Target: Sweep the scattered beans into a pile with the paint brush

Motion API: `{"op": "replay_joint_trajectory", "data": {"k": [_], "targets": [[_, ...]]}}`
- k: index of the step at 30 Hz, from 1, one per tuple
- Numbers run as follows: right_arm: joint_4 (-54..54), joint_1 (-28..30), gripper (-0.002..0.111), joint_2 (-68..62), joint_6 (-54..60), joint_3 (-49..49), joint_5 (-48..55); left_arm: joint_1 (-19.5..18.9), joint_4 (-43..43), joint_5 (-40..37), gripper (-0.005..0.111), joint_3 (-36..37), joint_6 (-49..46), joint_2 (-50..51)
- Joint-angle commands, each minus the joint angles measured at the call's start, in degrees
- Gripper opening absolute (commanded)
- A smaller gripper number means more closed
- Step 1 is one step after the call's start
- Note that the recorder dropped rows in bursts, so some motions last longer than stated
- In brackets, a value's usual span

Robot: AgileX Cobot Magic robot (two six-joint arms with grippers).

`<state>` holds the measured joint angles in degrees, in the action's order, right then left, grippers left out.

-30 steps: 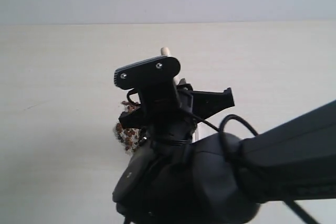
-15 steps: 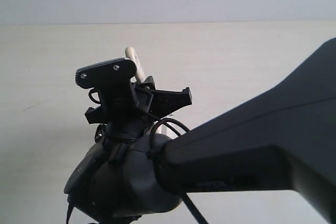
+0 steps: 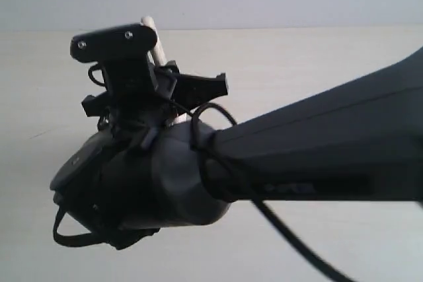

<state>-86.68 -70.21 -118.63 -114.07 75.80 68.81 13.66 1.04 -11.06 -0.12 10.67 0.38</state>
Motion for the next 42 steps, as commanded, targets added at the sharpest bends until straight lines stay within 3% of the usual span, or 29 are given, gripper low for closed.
{"op": "replay_joint_trajectory", "data": {"k": [1,8,11,14,17,21,27,29,35,42], "targets": [[-2.49,-0.10,0.000,6.72,10.05,0.43,1.15,0.30,-0.04,-0.03,0.000,0.12,0.31,-0.38],[-10.87,0.85,0.000,16.46,29.78,-3.74,-2.31,0.30,-0.04,-0.03,0.000,0.12,0.31,-0.38],[-13.27,4.80,0.000,21.18,31.69,-9.37,-22.43,0.30,-0.04,-0.03,0.000,0.12,0.31,-0.38],[-13.27,13.63,0.000,23.42,34.55,-10.99,-48.51,0.30,-0.04,-0.03,0.000,0.12,0.31,-0.38],[-13.27,22.36,0.000,22.76,39.82,-10.73,-67.56,0.30,-0.04,-0.03,0.000,0.12,0.31,-0.38],[-13.27,29.13,0.000,21.23,49.24,-9.01,-88.46,0.30,-0.04,-0.03,0.000,0.12,0.31,-0.38],[8.88,35.82,0.000,18.19,77.31,-7.87,-111.70,0.30,-0.04,-0.03,0.000,0.12,0.31,-0.38],[14.76,37.86,0.000,16.51,83.61,-7.87,-117.43,0.30,-0.04,-0.03,0.000,0.12,0.31,-0.38],[17.14,43.00,0.000,8.74,90.51,-6.54,-128.72,0.30,-0.04,-0.03,0.000,0.12,0.31,-0.38],[2.04,46.02,0.000,-4.50,86.69,4.93,-130.58,0.30,-0.04,-0.03,0.000,0.12,0.31,-0.38]]}}
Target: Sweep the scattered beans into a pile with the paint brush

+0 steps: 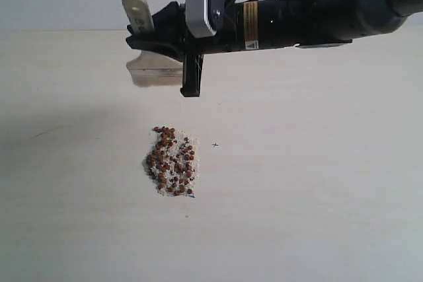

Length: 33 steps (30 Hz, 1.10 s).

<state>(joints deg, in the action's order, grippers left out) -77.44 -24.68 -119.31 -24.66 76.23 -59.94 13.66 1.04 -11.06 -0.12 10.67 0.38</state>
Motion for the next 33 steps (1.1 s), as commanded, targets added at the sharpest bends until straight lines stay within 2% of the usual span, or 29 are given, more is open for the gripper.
{"op": "replay_joint_trajectory", "data": {"k": [1,6,11,16,25,29,33], "targets": [[-9.90,0.50,0.000,-4.98,-3.04,5.70,-2.35,0.30,-0.04,-0.03,0.000,0.12,0.31,-0.38],[-13.65,0.50,0.000,-8.72,-4.41,7.61,-3.98,0.30,-0.04,-0.03,0.000,0.12,0.31,-0.38],[-15.22,0.50,0.000,-8.96,-11.66,7.61,-8.88,0.30,-0.04,-0.03,0.000,0.12,0.31,-0.38],[-19.11,0.50,0.000,-7.99,-16.04,7.61,-9.60,0.30,-0.04,-0.03,0.000,0.12,0.31,-0.38],[-13.44,0.50,0.000,-1.24,-15.03,7.72,-8.92,0.30,-0.04,-0.03,0.000,0.12,0.31,-0.38],[-13.44,0.50,0.000,1.18,-17.58,7.72,-2.10,0.30,-0.04,-0.03,0.000,0.12,0.31,-0.38],[-13.44,0.50,0.000,3.76,-25.67,7.72,15.15,0.30,-0.04,-0.03,0.000,0.12,0.31,-0.38]]}}
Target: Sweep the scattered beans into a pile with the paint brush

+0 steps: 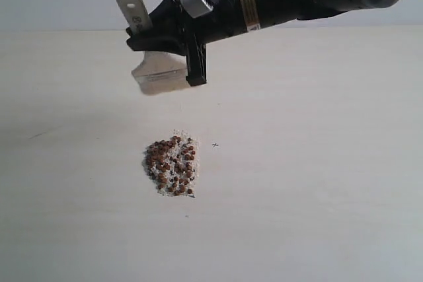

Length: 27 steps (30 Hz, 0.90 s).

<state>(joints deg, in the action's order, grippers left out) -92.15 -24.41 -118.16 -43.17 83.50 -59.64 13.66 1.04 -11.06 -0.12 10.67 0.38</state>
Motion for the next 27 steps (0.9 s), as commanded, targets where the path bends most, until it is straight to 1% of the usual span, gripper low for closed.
{"op": "replay_joint_trajectory", "data": {"k": [1,5,8,10,11,13,21,27], "targets": [[1.27,0.22,0.000,3.19,-10.22,0.45,19.90,0.30,-0.04,-0.03,0.000,0.12,0.31,-0.38],[0.70,0.22,0.000,5.13,-23.05,0.32,37.52,0.30,-0.04,-0.03,0.000,0.12,0.31,-0.38],[-3.74,0.22,0.000,5.77,-34.26,0.32,44.11,0.30,-0.04,-0.03,0.000,0.12,0.31,-0.38],[-7.80,0.22,0.000,6.01,-42.37,0.32,44.72,0.30,-0.04,-0.03,0.000,0.12,0.31,-0.38],[-7.80,0.22,0.000,6.27,-45.28,-0.02,44.72,0.30,-0.04,-0.03,0.000,0.12,0.31,-0.38],[-7.80,0.22,0.000,6.86,-48.18,-0.99,43.77,0.30,-0.04,-0.03,0.000,0.12,0.31,-0.38],[-7.80,0.22,0.000,12.61,-56.32,-8.23,43.68,0.30,-0.04,-0.03,0.000,0.12,0.31,-0.38],[-7.80,0.22,0.000,21.45,-60.40,-17.23,43.68,0.30,-0.04,-0.03,0.000,0.12,0.31,-0.38]]}}
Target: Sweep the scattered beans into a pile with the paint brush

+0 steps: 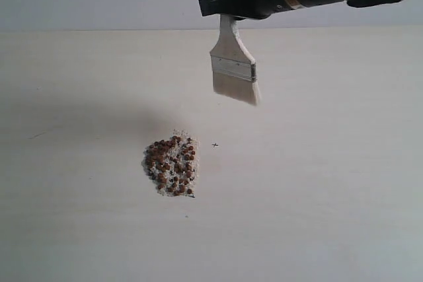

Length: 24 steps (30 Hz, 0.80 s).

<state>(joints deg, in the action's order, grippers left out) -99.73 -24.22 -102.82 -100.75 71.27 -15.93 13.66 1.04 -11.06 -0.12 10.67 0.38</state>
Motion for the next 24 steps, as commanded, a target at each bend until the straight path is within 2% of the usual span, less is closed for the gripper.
{"op": "replay_joint_trajectory", "data": {"k": [1,5,12,19,24], "targets": [[-0.22,0.03,0.000,8.09,-3.02,-6.67,-0.03,0.30,-0.04,-0.03,0.000,0.12,0.31,-0.38],[-0.22,0.03,0.000,15.04,-8.58,-12.08,-1.12,0.30,-0.04,-0.03,0.000,0.12,0.31,-0.38],[-0.22,0.03,0.000,21.43,-20.92,-14.79,-13.91,0.30,-0.04,-0.03,0.000,0.12,0.31,-0.38],[-0.22,1.60,0.000,20.28,-20.88,-15.54,-18.16,0.30,-0.04,-0.03,0.000,0.12,0.31,-0.38],[-0.22,2.36,0.000,18.06,-20.88,-19.82,-33.14,0.30,-0.04,-0.03,0.000,0.12,0.31,-0.38]]}}
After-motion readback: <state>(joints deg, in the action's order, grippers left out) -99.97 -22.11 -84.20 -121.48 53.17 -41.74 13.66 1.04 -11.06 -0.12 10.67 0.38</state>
